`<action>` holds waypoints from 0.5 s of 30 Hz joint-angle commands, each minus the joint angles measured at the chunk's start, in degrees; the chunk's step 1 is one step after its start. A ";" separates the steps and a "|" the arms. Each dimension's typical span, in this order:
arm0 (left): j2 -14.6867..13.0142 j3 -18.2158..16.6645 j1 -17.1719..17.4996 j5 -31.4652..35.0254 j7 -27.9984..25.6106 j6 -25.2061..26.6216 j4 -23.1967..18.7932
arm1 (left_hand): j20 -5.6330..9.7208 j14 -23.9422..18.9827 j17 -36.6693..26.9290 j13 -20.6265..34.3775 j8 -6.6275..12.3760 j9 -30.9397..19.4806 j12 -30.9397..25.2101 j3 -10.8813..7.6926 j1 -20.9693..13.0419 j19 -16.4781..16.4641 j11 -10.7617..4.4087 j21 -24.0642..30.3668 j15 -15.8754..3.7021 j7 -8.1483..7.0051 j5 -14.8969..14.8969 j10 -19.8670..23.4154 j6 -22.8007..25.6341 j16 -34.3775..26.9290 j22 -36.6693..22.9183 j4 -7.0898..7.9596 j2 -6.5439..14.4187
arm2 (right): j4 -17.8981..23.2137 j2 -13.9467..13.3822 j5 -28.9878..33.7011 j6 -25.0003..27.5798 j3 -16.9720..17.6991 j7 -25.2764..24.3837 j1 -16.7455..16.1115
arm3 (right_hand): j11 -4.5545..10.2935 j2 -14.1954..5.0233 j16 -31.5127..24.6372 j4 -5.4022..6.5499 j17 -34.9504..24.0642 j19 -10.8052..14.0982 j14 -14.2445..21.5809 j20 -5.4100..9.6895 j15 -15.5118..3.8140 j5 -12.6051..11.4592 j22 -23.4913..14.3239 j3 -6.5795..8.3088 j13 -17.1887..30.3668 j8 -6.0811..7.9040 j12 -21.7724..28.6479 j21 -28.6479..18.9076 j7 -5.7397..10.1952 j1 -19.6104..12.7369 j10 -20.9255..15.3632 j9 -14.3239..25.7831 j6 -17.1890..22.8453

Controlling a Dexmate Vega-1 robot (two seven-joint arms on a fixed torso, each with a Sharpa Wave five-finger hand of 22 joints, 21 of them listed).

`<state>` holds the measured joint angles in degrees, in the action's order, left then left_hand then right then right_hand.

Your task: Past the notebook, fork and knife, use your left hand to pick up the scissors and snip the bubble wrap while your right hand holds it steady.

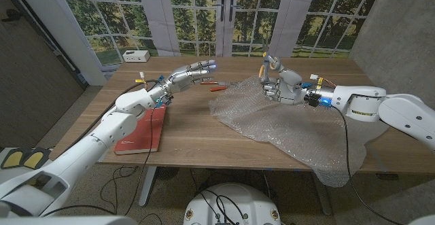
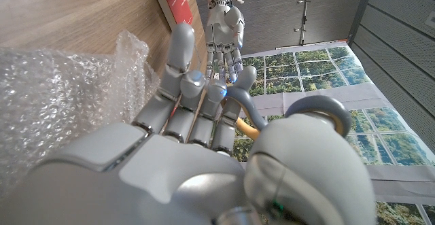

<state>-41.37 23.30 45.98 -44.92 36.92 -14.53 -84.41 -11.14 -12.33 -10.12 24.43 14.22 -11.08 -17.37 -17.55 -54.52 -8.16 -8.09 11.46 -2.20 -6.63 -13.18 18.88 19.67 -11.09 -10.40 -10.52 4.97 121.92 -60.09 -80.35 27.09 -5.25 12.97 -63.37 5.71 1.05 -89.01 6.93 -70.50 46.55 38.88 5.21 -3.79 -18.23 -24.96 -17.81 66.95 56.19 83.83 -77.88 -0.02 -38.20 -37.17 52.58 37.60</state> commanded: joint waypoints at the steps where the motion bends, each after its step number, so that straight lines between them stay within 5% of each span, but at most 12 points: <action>1: -4.12 -0.49 1.55 1.56 -0.75 1.76 -2.69 | 0.22 0.44 -0.08 0.14 0.15 -0.32 -0.15 -1.38 -2.69 0.39 -0.73 -0.10 -1.31 -0.13 -0.96 1.97 1.30 0.07 0.03 -0.13 0.29 | -0.14 0.05 -0.40 0.42 -0.38 -0.08 0.81 | -0.06 0.07 0.23 0.14 -0.24 -0.27 0.17 0.86 -8.15 -0.09 0.05 -0.44 0.20 0.33 -0.34 -0.45 -0.20 -0.66 -0.42 0.35 0.60; 15: -7.27 0.97 1.01 5.79 -2.75 4.52 -4.95 | 0.59 0.09 0.00 0.12 0.08 -0.41 -0.32 -2.76 -6.00 0.55 -1.01 -0.12 -1.34 -0.81 -1.75 3.60 2.50 -0.16 0.10 -0.06 0.25 | 0.19 0.09 -0.77 0.49 -0.32 -1.05 0.46 | -0.06 -0.10 0.29 0.24 -0.23 -0.45 0.18 0.93 -8.15 0.06 0.90 -0.54 -0.42 0.30 -1.18 -1.06 -0.28 -1.10 -0.63 0.10 0.72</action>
<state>-45.86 23.08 47.28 -43.35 36.04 -12.40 -87.34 -10.83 -12.07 -10.13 24.43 14.22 -11.35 -17.38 -19.90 -59.89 -7.85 -9.10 11.46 -2.33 -7.47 -14.63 21.76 21.80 -11.09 -10.12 -10.67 5.16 121.87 -60.06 -80.80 27.37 -5.43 12.65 -62.96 5.70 0.81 -88.74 7.16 -70.51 46.35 38.88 5.42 -3.79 -18.23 -24.16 -18.04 67.23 56.19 83.36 -78.76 -0.01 -38.71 -37.16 52.68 37.60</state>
